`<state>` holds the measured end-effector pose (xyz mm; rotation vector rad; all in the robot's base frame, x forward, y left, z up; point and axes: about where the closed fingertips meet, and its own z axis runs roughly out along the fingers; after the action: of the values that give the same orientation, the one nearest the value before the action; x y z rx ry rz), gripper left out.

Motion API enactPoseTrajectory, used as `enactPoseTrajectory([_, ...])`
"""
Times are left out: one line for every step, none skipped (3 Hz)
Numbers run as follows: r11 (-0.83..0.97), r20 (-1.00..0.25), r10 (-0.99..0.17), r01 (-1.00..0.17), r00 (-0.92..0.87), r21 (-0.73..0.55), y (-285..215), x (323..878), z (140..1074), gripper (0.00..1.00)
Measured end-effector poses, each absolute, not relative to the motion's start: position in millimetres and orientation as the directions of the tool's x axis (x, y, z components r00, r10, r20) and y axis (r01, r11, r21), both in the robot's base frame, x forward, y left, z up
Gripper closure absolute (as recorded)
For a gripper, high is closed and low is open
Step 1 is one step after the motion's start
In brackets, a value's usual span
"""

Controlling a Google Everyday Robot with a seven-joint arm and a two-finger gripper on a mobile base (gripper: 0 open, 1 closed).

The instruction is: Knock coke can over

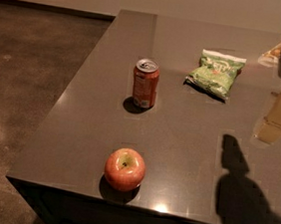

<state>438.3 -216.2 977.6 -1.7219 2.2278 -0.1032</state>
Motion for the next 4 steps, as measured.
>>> enactPoseTrajectory([0.275,-0.219,-0.950,-0.928,-0.223,-0.251,-214,442,979,0.00])
enactPoseTrajectory([0.299,-0.268,-0.935,-0.921,-0.232,-0.248,-203,459,969,0.00])
enactPoseTrajectory([0.344,-0.361,-0.898,-0.914,-0.253,-0.215,-182,492,944,0.00])
enactPoseTrajectory([0.384,-0.451,-0.848,-0.909,-0.278,-0.163,-162,520,918,0.00])
